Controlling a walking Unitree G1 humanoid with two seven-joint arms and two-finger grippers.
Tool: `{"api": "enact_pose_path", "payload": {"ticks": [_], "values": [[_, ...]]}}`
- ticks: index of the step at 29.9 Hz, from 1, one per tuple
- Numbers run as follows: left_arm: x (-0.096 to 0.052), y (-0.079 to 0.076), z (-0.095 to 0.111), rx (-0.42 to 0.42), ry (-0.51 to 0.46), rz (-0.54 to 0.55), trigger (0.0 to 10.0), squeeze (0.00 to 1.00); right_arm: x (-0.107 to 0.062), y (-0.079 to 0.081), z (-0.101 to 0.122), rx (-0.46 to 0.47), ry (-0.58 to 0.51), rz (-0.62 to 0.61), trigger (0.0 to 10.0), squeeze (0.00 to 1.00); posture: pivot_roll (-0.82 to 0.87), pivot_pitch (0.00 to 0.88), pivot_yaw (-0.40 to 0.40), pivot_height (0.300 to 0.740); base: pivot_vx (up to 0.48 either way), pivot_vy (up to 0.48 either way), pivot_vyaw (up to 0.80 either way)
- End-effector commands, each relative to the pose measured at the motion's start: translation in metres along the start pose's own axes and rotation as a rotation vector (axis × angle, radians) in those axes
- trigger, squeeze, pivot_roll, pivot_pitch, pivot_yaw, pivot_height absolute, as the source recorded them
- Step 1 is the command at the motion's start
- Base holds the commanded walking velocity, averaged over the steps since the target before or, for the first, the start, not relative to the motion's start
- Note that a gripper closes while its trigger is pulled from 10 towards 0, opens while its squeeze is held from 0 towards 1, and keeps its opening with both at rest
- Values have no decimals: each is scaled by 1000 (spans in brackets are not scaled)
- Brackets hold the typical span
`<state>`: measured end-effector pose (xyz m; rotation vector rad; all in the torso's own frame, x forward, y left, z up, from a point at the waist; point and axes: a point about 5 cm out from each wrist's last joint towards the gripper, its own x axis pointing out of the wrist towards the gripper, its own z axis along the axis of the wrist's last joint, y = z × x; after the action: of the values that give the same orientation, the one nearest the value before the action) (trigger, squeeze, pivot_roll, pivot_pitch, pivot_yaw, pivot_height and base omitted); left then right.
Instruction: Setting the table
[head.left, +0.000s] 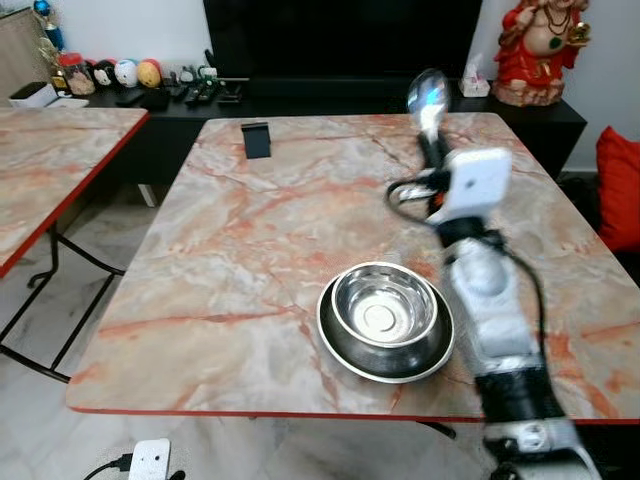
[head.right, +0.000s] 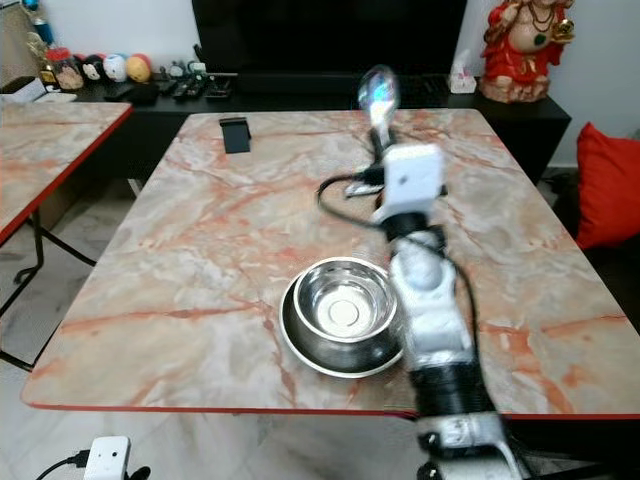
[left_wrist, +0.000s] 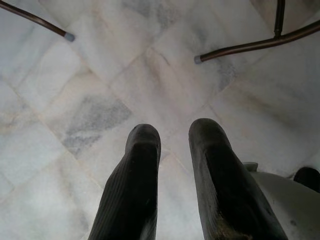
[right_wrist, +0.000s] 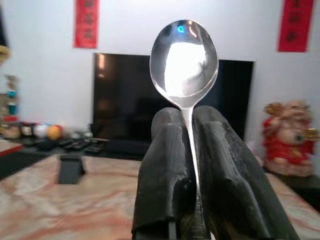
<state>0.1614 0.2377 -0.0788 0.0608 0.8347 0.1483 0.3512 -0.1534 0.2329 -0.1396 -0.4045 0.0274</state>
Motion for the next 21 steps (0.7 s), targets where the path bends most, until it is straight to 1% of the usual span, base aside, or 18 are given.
{"api": "enact_pose_path", "payload": {"ticks": [1, 3, 4, 5, 6, 7, 8, 10, 11, 12, 13, 16, 17, 19, 20, 21], "values": [[0, 2, 1, -6, -7, 6, 10000, 0, 6, -17, 0, -34, 50, -47, 10000, 0, -75, 0, 37, 707, 0, 0, 0], [0, 2, 1, -5, -9, 6, 10000, 0, 9, -32, -1, -79, 110, -79, 10000, 0, -75, 0, 37, 707, 0, 0, 0], [0, 2, 1, -5, -9, 6, 10000, 0, 9, -32, -1, -79, 110, -79, 10000, 0, -75, 0, 37, 707, 0, 0, 0], [0, 2, 2, -3, -12, 5, 10000, 0, 11, -42, 0, -86, 161, -101, 10000, 0, -86, 0, 40, 707, 0, 0, 0], [0, 3, 2, -3, -13, 5, 10000, 0, 11, -46, 1, -90, 181, -105, 10000, 0, -86, 0, 40, 707, 0, 0, 0], [0, 3, 2, -3, -13, 5, 10000, 0, 11, -46, 1, -90, 181, -105, 10000, 0, -86, 0, 40, 707, 0, 0, 0], [1, 2, 4, -4, -17, 4, 10000, 0, 9, -53, 2, -86, 225, -111, 10000, 0, -95, 0, 44, 707, 0, 0, 0], [1, 2, 5, -3, -21, 3, 10000, 0, 7, -56, 3, -66, 248, -94, 10000, 0, -95, 0, 44, 707, 0, 0, 0], [1, 1, 6, -2, -24, -1, 10000, 0, 2, -60, 2, -69, 295, -79, 10000, 0, -105, 0, 44, 707, 0, 0, 0], [1, 1, 6, -2, -24, -1, 10000, 0, 2, -60, 2, -69, 295, -79, 10000, 0, -105, 0, 44, 707, 0, 0, 0], [2, 1, 6, -2, -26, -4, 10000, 0, -1, -64, 2, -83, 332, -77, 10000, 0, -107, 0, 44, 707, 0, 0, 0], [2, 0, 6, 2, -24, -9, 10000, 0, -11, -70, -5, -59, 422, -71, 10000, 0, -119, 0, 37, 707, 0, 0, 0], [2, 0, 6, 2, -24, -9, 10000, 0, -11, -70, -5, -59, 422, -71, 10000, 0, -119, 0, 37, 707, 0, 0, 0], [1, 1, 6, 3, -22, -10, 10000, 0, -21, -72, -12, -21, 496, -74, 10000, 0, -126, 0, 35, 707, 0, 0, 0], [1, 1, 6, 3, -22, -10, 10000, 0, -21, -72, -12, -21, 496, -74, 10000, 0, -126, 0, 35, 707, 0, 0, 0], [1, 0, 5, 2, -21, -12, 10000, 0, -30, -72, -16, -5, 543, -66, 10000, 0, -127, 0, 30, 707, 0, 0, 0]]}}
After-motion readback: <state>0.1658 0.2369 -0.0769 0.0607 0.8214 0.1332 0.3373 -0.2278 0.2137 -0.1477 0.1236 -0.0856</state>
